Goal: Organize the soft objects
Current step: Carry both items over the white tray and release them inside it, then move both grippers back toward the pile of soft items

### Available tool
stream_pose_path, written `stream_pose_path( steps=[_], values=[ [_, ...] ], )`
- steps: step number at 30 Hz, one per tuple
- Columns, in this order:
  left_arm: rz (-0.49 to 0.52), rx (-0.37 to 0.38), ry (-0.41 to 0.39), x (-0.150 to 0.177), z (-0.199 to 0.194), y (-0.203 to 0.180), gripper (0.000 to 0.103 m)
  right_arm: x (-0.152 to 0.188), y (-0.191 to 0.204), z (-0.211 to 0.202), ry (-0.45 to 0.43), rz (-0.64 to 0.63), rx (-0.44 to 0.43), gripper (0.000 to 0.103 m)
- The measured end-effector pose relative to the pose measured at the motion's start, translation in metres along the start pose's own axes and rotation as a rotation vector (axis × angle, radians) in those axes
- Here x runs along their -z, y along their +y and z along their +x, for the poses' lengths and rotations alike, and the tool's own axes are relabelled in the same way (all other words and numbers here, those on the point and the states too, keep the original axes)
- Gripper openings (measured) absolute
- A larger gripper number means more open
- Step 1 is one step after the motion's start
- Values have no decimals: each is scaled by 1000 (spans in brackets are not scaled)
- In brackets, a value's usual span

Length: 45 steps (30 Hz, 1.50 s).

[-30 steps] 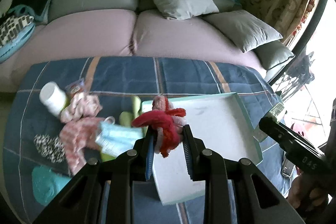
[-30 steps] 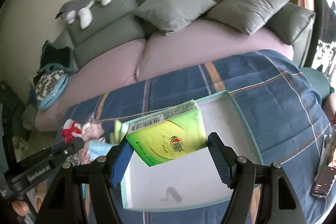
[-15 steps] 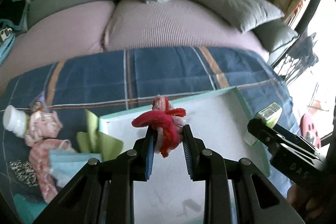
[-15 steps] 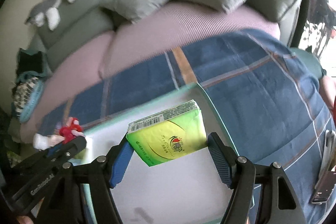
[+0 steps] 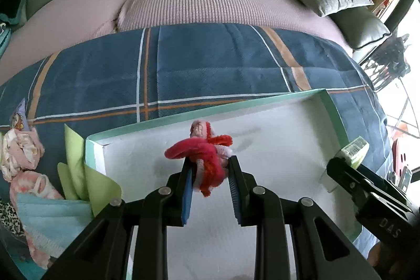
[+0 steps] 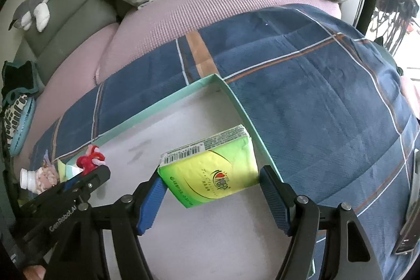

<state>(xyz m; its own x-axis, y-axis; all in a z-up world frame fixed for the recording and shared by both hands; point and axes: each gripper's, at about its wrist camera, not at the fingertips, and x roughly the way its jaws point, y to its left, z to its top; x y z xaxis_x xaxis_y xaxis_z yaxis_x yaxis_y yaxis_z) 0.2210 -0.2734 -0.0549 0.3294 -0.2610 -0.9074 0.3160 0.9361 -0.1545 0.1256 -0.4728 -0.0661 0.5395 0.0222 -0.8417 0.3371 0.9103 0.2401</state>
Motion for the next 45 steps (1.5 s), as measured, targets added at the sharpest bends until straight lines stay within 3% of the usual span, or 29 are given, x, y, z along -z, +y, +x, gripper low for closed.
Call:
stream_pose_path(
  steps=[8, 12, 15, 27, 28, 30, 31, 45],
  values=[
    [9, -4, -7, 1, -5, -2, 28, -1, 7, -4, -12, -25, 24, 74],
    [11, -12, -19, -2, -13, 0, 44, 0, 9, -4, -15, -40, 38, 74],
    [2, -20, -17, -4, -15, 3, 47, 0, 11, -3, -10, -52, 55, 74],
    [-20, -43, -29, -6, -22, 12, 48, 0, 12, -2, -13, -75, 75, 75],
    [-21, -45, -31, -5, -22, 13, 51, -1, 13, -2, -17, -79, 81, 78],
    [-23, -51, -38, -6, -23, 14, 75, -1, 13, -3, -27, -86, 93, 83],
    [-24, -54, -47, -6, -24, 15, 77, -1, 13, -4, -30, -87, 93, 83],
    [-63, -108, -72, -6, -31, 33, 78, -1, 18, -10, -48, -90, 69, 83]
  ],
)
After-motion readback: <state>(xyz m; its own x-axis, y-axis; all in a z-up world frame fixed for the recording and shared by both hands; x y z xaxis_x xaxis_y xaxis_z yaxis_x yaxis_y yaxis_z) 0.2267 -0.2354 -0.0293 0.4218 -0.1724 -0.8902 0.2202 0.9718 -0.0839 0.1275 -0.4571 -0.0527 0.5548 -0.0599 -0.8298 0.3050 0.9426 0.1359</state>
